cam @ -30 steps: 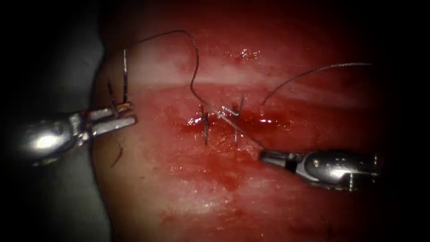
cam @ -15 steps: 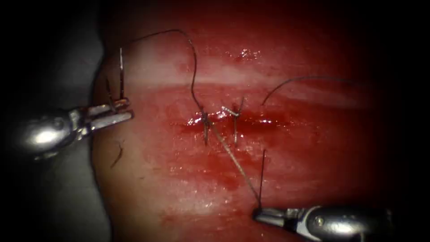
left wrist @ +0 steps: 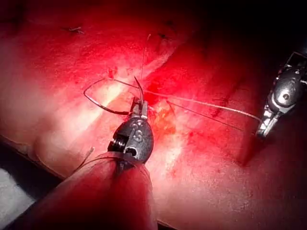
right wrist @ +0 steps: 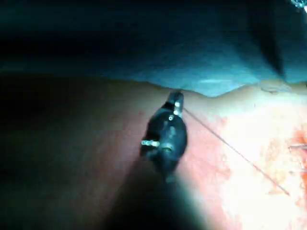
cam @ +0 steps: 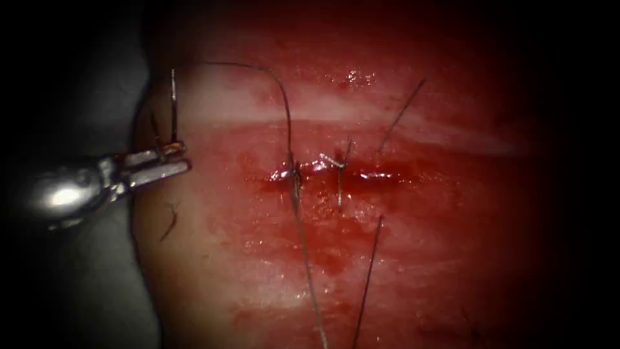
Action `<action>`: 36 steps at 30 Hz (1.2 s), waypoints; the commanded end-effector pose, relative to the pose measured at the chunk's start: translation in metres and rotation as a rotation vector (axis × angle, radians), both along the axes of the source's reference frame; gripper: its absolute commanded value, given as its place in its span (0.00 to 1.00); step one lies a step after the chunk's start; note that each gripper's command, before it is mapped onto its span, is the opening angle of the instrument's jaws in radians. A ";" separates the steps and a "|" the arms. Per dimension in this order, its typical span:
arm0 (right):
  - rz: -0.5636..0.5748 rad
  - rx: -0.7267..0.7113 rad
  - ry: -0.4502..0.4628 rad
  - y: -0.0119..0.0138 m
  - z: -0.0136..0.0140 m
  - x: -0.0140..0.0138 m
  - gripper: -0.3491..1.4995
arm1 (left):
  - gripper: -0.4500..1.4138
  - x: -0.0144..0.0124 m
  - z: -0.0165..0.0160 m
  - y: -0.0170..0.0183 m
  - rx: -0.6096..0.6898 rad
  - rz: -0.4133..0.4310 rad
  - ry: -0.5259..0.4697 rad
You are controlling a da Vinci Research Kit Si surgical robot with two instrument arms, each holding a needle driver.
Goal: Wound Closure
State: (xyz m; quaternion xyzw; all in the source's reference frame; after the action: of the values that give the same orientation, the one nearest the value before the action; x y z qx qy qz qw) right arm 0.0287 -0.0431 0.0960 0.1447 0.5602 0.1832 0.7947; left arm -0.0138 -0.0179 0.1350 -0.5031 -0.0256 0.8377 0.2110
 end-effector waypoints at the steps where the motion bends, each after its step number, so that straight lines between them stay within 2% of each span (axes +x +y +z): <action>1: -0.013 0.005 0.010 -0.0020 -0.0007 0.0009 0.00 | 0.00 -0.0005 0.0006 -0.0009 0.005 0.001 -0.001; 6: -0.030 -0.014 0.024 -0.0029 -0.0023 0.0022 0.00 | 0.00 -0.0005 0.0006 -0.0009 0.004 0.001 -0.001; 7: -0.031 -0.023 0.023 -0.0026 -0.0024 0.0023 0.05 | 0.00 -0.0005 0.0007 -0.0009 0.004 0.001 -0.001; 8: -0.034 -0.031 0.020 -0.0021 -0.0024 0.0024 0.31 | 0.00 -0.0005 0.0007 -0.0009 0.004 0.001 -0.001; 9: -0.023 -0.034 0.022 -0.0013 -0.0022 0.0024 0.62 | 0.00 -0.0005 0.0007 -0.0009 0.004 0.001 -0.001; 10: -0.012 -0.051 0.014 -0.0007 -0.0020 0.0023 0.74 | 0.00 -0.0004 0.0007 -0.0009 0.004 0.001 0.000; 12: 0.007 -0.058 0.005 0.0008 -0.0014 0.0017 0.87 | 0.00 -0.0004 0.0008 -0.0009 0.004 0.002 -0.001; 19: -0.006 -0.131 -0.005 0.0036 0.0012 -0.0015 0.91 | 0.00 0.0003 0.0015 -0.0006 -0.001 0.001 0.006; 23: -0.019 -0.171 -0.025 0.0049 0.0031 -0.0035 0.84 | 0.00 0.0006 0.0019 -0.0005 -0.003 0.001 0.014; 25: 0.003 -0.177 -0.055 0.0060 0.0046 -0.0044 0.84 | 0.00 0.0006 0.0020 -0.0005 -0.003 0.000 0.016; 27: 0.041 -0.220 -0.123 0.0082 0.0071 -0.0055 0.84 | 0.00 0.0006 0.0021 -0.0005 -0.004 -0.001 0.018; 30: 0.087 -0.249 -0.146 0.0106 0.0095 -0.0062 0.84 | 0.00 0.0006 0.0021 -0.0005 -0.002 0.000 0.020; 36: 0.144 -0.289 -0.209 0.0132 0.0148 -0.0060 0.86 | 0.00 0.0006 0.0022 -0.0005 -0.003 -0.001 0.023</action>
State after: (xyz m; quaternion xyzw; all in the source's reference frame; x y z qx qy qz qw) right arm 0.0224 -0.0291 0.1103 -0.0358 0.5043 0.1712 0.8457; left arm -0.0127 -0.0175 0.1366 -0.4941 -0.0189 0.8433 0.2104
